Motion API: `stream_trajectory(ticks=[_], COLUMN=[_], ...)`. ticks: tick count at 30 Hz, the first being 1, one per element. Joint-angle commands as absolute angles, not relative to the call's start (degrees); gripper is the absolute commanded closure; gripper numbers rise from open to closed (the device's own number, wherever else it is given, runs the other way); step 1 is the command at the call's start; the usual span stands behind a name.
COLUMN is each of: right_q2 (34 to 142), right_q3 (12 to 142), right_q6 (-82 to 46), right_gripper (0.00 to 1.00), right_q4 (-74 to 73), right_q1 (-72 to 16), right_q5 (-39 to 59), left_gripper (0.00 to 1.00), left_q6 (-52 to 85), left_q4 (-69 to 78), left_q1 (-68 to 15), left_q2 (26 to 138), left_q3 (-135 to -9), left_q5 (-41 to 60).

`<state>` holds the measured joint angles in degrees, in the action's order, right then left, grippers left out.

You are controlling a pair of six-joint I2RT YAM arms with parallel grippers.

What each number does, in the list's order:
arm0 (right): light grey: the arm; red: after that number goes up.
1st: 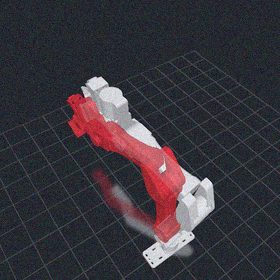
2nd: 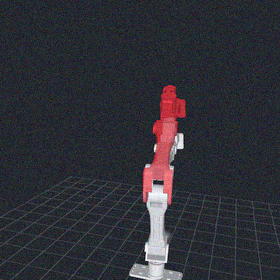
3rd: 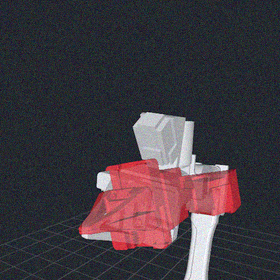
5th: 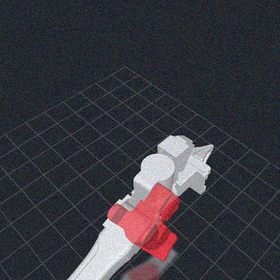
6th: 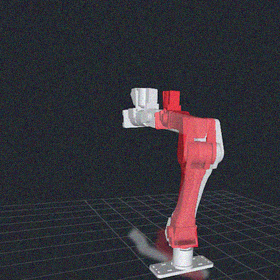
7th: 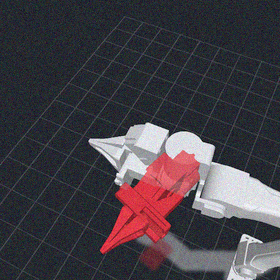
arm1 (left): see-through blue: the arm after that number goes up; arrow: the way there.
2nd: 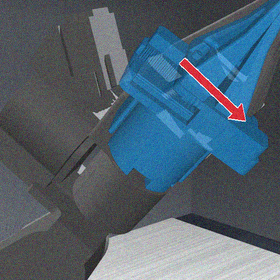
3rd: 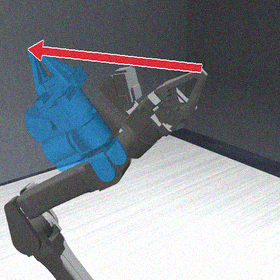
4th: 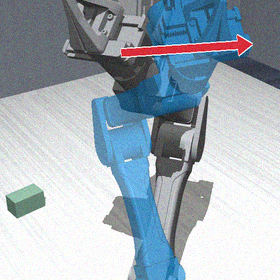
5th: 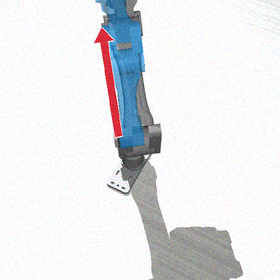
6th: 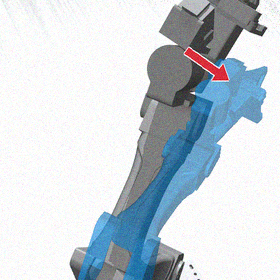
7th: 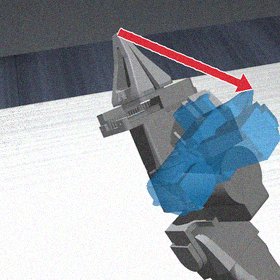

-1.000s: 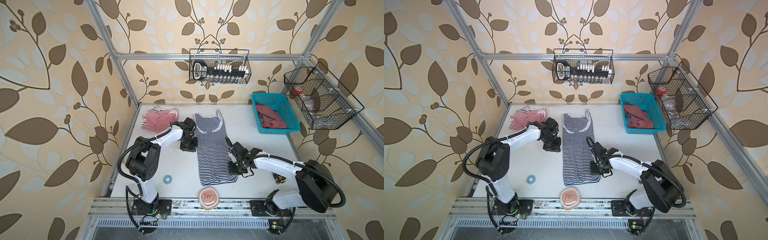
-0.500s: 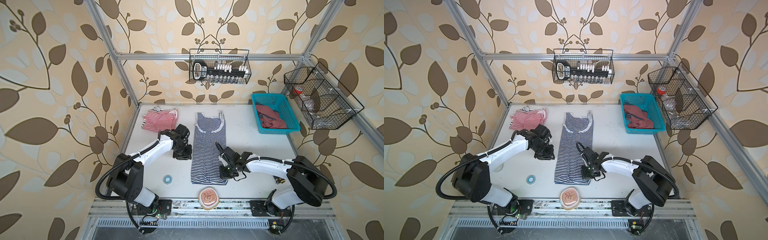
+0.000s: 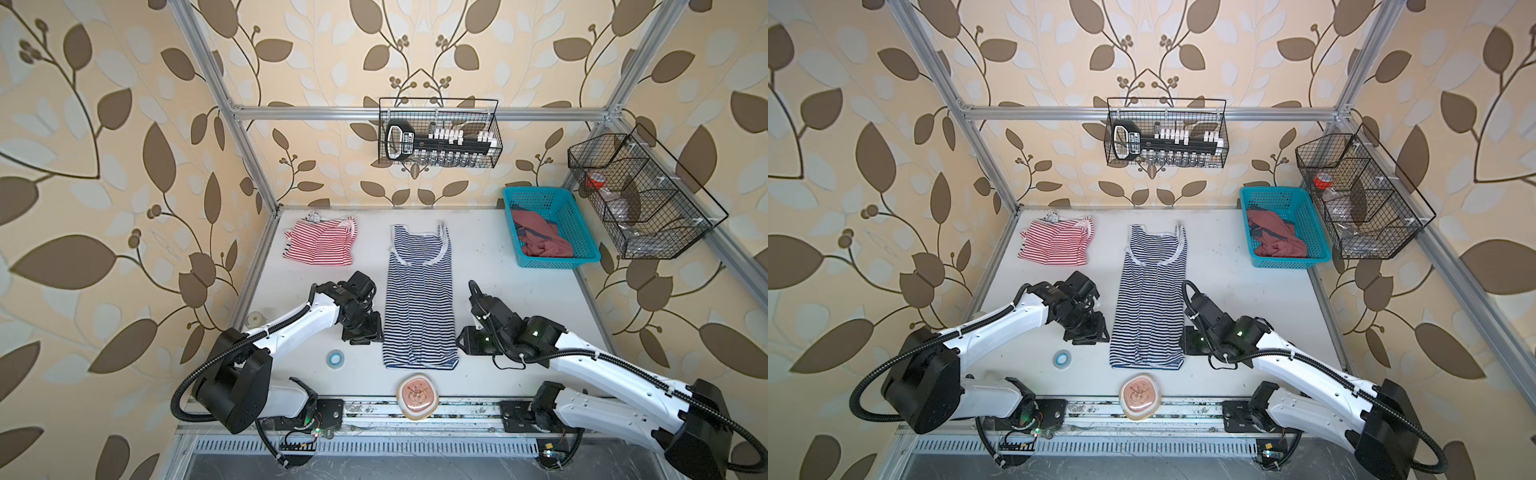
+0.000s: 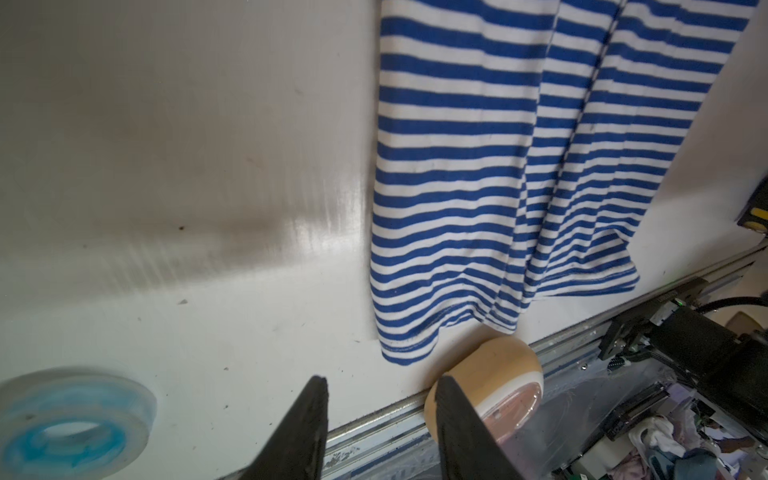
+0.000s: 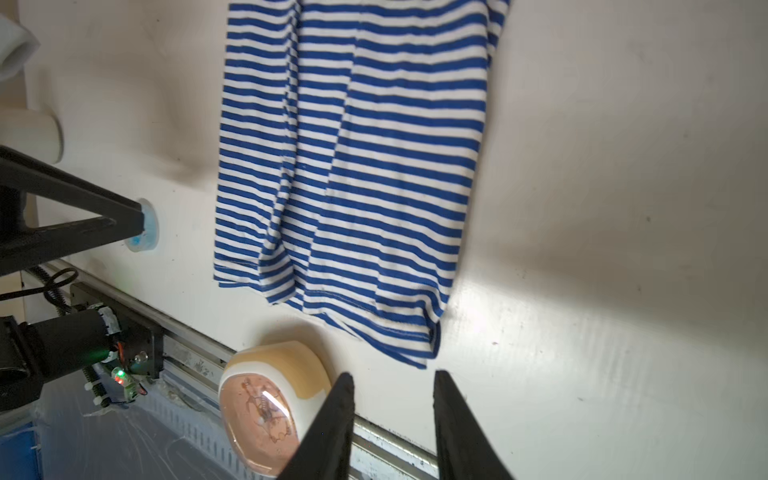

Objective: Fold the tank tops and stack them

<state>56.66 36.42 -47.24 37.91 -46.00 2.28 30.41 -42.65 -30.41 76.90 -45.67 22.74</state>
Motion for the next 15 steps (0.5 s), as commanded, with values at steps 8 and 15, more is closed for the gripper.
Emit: stream_trajectory(ticks=[8, 15], right_q2=[55.27, 56.09], right_q3=[26.27, 25.58], right_q6=[-54.9, -55.66], right_gripper=[0.67, 0.66], right_q4=[28.22, 23.31], right_q1=[-42.21, -40.25], right_q5=[8.18, 12.44], left_gripper=[0.52, 0.51], left_q6=[35.35, 37.47], left_q4=[-35.83, -33.49], left_q1=[-31.45, -32.61], left_q2=[74.93, 74.69], left_q3=[-40.9, -37.88], left_q5=[27.71, 28.47])
